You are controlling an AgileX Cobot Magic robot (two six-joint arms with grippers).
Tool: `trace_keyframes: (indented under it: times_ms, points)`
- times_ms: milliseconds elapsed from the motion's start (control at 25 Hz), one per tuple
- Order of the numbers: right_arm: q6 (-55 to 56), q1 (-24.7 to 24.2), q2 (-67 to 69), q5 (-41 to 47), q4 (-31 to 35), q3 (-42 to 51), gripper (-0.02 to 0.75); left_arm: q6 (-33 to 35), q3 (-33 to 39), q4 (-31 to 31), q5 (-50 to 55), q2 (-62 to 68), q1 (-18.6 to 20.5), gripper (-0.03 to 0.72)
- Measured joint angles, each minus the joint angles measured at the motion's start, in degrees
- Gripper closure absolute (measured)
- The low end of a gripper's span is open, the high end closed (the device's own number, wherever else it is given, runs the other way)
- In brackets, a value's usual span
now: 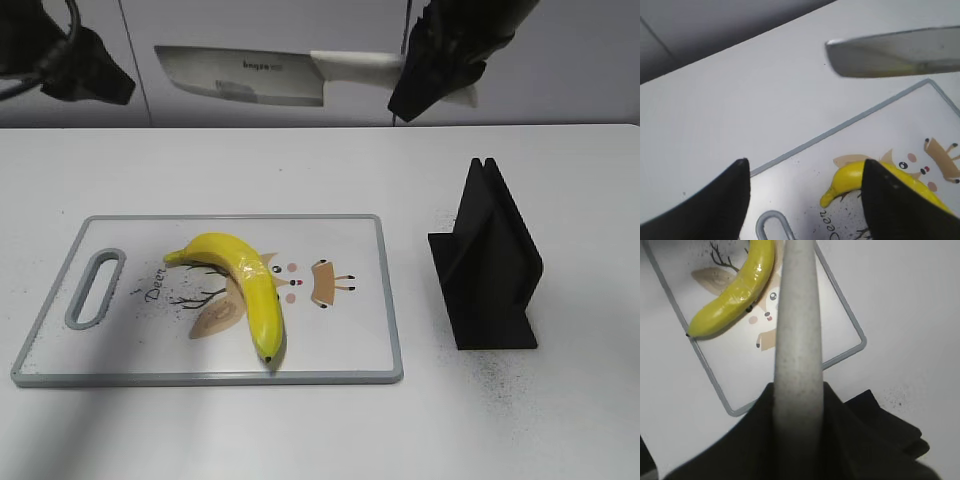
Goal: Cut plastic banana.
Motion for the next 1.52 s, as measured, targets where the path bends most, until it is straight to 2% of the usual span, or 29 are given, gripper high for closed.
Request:
trace_keyframes:
  times_ms: [80, 240, 360, 480, 600, 720, 960, 1240, 1520]
  points:
    - [5.4, 0.0, -1.1, 0.3, 0.0, 0.0, 0.575, -8.1, -3.1, 3.1, 4.3, 0.0, 2.0, 0.044]
    - [17.2, 0.0, -3.2, 2.1, -0.1, 0.0, 0.575, -24.0, -8.6, 15.6, 15.4, 0.0, 4.2, 0.058]
    - [27.8, 0.0, -4.3, 3.8, -0.5, 0.0, 0.575, -31.8, -11.1, 24.4, 25.7, -0.1, 4.7, 0.07]
    - [36.1, 0.0, -5.7, 3.9, -0.5, 0.0, 0.575, -35.9, -11.5, 28.0, 31.4, -0.2, 4.8, 0.077]
    - [40.5, 0.0, -8.7, 4.0, -1.0, 0.6, 0.575, -37.5, -10.2, 28.6, 32.1, -1.9, 4.8, 0.086]
    - [44.5, 0.0, -13.5, 3.9, -3.1, 4.6, 0.575, -38.4, -6.0, 28.6, 32.3, -5.8, 4.8, 0.099]
    - [52.8, 0.0, -27.3, -2.5, -7.8, 19.6, 0.575, -38.9, 7.5, 28.5, 32.5, -17.7, 4.8, 0.103]
    - [65.5, 0.0, -39.4, -7.4, -18.5, 34.8, 0.575, -38.9, 21.8, 28.5, 32.3, -33.7, 4.8, 0.103]
    - [67.1, 0.0, -41.1, -10.5, -20.0, 42.6, 0.575, -39.0, 33.0, 28.5, 27.5, -51.9, 4.8, 0.103]
